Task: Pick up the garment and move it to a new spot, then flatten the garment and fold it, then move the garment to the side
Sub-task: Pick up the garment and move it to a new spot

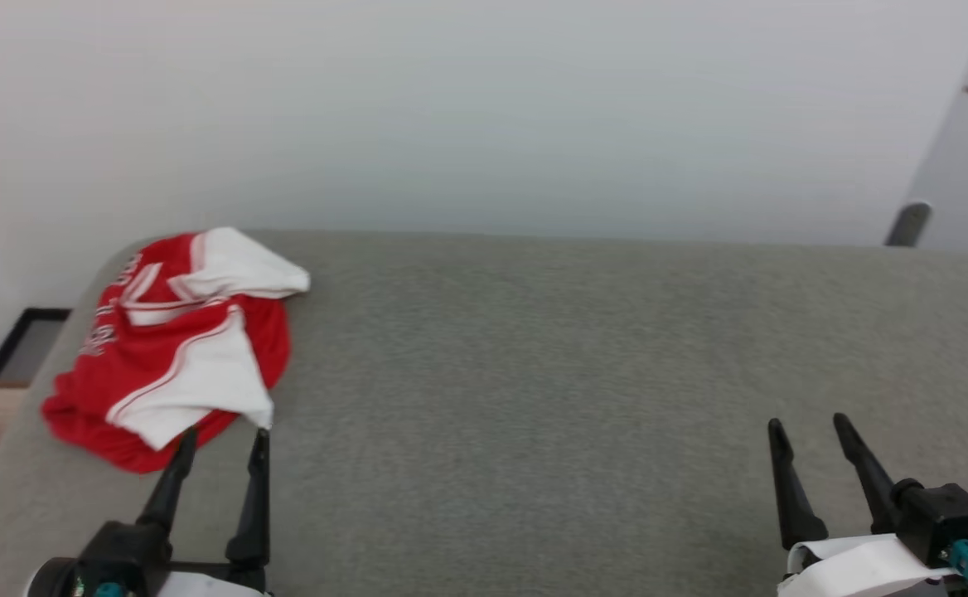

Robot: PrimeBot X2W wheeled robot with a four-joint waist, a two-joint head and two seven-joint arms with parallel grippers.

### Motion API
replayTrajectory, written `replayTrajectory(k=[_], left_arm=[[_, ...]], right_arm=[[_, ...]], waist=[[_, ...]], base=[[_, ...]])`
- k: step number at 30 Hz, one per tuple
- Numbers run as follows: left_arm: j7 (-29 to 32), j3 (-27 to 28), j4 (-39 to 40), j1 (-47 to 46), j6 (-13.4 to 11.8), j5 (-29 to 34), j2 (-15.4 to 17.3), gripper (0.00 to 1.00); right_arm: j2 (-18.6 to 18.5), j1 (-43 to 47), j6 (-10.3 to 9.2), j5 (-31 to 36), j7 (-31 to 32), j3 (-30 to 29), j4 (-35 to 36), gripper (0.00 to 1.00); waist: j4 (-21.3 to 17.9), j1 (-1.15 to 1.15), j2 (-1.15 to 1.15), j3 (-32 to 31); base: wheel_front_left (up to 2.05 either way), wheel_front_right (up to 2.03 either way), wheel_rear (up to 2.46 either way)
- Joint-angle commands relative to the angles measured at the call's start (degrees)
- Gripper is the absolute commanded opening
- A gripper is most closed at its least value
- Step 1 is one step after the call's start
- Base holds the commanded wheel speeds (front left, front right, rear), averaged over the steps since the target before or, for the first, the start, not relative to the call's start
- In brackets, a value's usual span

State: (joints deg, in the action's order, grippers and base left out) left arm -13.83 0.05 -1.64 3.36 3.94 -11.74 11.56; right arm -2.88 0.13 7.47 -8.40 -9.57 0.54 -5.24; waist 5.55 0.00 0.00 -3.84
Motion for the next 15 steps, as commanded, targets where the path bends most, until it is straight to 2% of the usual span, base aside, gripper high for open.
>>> replayTrajectory(k=[1, 7, 10, 15], left_arm=[[0.07, 0.37, -0.21, -0.19, -0.45, -0.43, 0.47, 1.00], [1.98, 2.09, -0.02, -0.17, -1.79, -0.78, 1.70, 1.00], [2.99, 2.26, 0.35, -0.12, -1.64, -1.03, 2.41, 1.00], [4.49, 2.18, 0.87, -0.42, -1.62, -1.81, 2.75, 1.00]], right_arm=[[0.00, 0.31, 0.04, -0.30, 0.05, 0.55, -0.07, 1.00], [0.01, -0.13, 0.04, -1.93, -0.38, 2.79, -0.99, 1.00], [0.01, -0.13, 0.04, -2.79, -0.69, 3.38, -1.56, 1.00], [0.02, -0.65, 0.04, -3.36, -0.89, 4.50, -2.53, 1.00]], waist=[[4.64, 0.00, 0.00, -1.60], [11.86, 0.00, 0.00, -2.99], [15.15, 0.00, 0.00, -3.50], [18.56, 0.00, 0.00, -3.58]], base=[[0.00, 0.00, 0.00], [0.00, 0.00, 0.00], [0.00, 0.00, 0.00], [0.00, 0.00, 0.00]])
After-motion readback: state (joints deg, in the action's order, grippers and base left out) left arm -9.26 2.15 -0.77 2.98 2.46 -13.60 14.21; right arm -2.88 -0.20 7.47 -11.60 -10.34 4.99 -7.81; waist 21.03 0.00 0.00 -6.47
